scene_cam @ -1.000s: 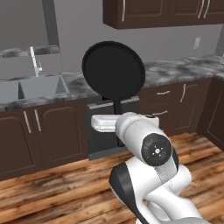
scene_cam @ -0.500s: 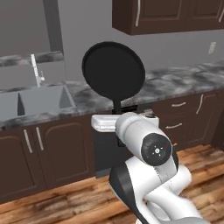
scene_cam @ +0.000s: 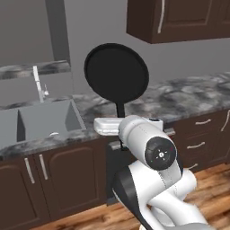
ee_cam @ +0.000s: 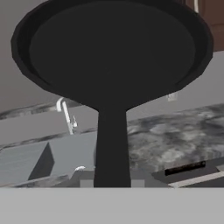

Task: Move the pot and pan from the stove into the sink.

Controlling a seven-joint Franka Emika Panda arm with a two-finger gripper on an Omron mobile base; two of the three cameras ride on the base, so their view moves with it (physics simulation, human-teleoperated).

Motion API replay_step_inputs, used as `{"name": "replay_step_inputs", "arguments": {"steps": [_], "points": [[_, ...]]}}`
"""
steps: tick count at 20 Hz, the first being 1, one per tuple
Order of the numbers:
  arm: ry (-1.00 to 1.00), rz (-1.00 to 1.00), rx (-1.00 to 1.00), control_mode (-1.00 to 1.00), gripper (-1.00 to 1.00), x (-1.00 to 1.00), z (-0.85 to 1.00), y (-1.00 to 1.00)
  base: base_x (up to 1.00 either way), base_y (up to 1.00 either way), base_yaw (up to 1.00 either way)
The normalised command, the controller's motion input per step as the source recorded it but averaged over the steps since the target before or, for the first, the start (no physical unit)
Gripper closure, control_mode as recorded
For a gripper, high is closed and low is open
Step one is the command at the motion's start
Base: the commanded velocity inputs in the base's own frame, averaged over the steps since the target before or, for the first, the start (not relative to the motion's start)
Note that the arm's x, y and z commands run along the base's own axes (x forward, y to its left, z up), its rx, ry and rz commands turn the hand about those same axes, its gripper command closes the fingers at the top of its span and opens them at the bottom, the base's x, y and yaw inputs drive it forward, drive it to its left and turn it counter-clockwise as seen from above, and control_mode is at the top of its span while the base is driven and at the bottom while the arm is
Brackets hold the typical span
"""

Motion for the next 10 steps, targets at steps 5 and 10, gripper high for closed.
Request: {"name": "replay_step_inputs", "arguments": {"steps": [5, 10], "points": [[0.0, 0.0, 0.0, 1.0, 1.0, 0.0, 0.0, 0.0, 0.7, 0.35, 0.0], [0.0, 0.0, 0.0, 1.0, 1.0, 0.0, 0.0, 0.0, 0.57, 0.45, 0.0]]}}
